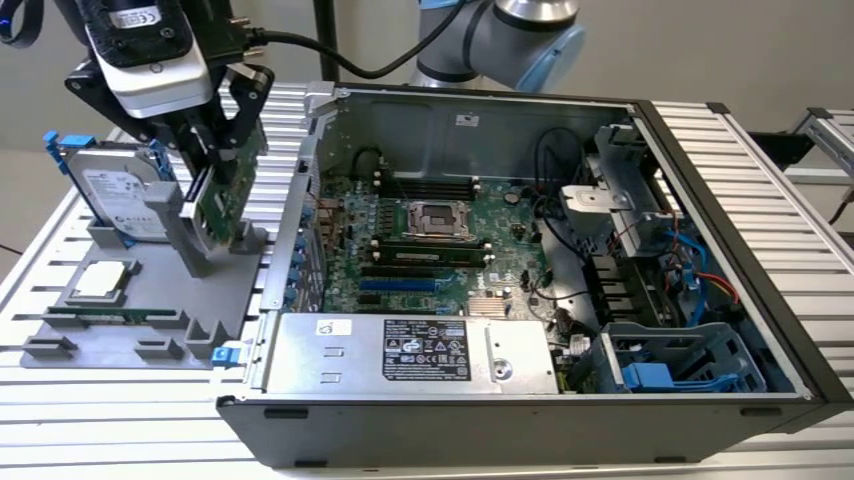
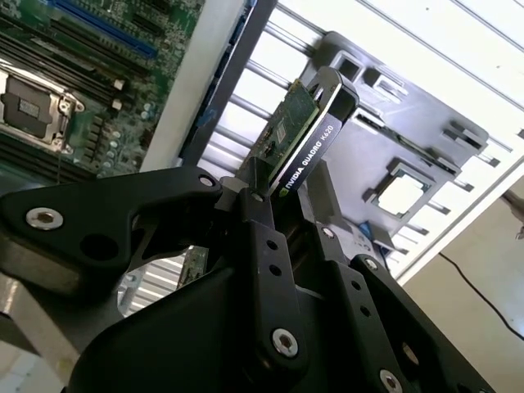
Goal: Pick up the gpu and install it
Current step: 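Pick up the gpu and move the gpu toward the slot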
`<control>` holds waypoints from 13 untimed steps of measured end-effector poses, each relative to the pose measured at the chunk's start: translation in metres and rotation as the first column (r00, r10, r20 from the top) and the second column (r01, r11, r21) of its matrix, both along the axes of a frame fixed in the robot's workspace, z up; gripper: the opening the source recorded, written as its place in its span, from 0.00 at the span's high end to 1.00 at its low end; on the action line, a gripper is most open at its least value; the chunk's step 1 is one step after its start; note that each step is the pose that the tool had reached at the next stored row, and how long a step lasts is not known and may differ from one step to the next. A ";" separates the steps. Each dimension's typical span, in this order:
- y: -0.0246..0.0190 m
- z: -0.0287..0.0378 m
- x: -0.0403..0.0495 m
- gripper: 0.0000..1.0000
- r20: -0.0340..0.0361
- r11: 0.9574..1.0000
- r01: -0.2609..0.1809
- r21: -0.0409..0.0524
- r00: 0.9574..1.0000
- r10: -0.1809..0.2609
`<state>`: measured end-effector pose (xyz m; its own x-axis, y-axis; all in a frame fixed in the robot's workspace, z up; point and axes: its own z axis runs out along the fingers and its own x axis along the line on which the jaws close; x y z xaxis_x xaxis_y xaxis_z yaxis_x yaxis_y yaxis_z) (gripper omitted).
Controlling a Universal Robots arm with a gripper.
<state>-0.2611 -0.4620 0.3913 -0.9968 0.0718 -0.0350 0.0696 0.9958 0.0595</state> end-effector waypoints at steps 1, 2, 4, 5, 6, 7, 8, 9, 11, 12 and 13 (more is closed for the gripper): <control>0.0000 0.0000 0.0011 1.00 0.000 1.000 0.000 0.000 1.000 0.000; 0.0000 0.0000 0.0023 1.00 0.000 1.000 0.000 0.000 1.000 0.000; 0.0000 0.0000 0.0049 1.00 0.000 1.000 0.000 0.000 1.000 0.000; 0.0000 0.0000 0.0062 1.00 0.000 1.000 0.000 0.000 1.000 0.000; 0.0000 0.0000 0.0075 1.00 0.000 1.000 0.000 0.000 1.000 0.000; 0.0000 0.0000 0.0088 1.00 0.000 1.000 0.000 0.000 1.000 0.000; 0.0000 -0.0001 0.0098 1.00 0.000 1.000 0.000 0.000 1.000 0.000; 0.0000 0.0000 0.0104 1.00 0.000 1.000 0.000 0.000 1.000 0.000; 0.0000 0.0006 0.0104 1.00 -0.001 1.000 0.000 0.000 1.000 0.000; 0.0000 0.0018 0.0105 1.00 -0.002 1.000 0.000 0.000 1.000 0.000; 0.0000 0.0036 0.0105 1.00 -0.003 1.000 0.000 0.000 1.000 0.000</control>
<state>-0.2506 -0.4620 0.3948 -0.9969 0.0718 -0.0321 0.0698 0.9958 0.0590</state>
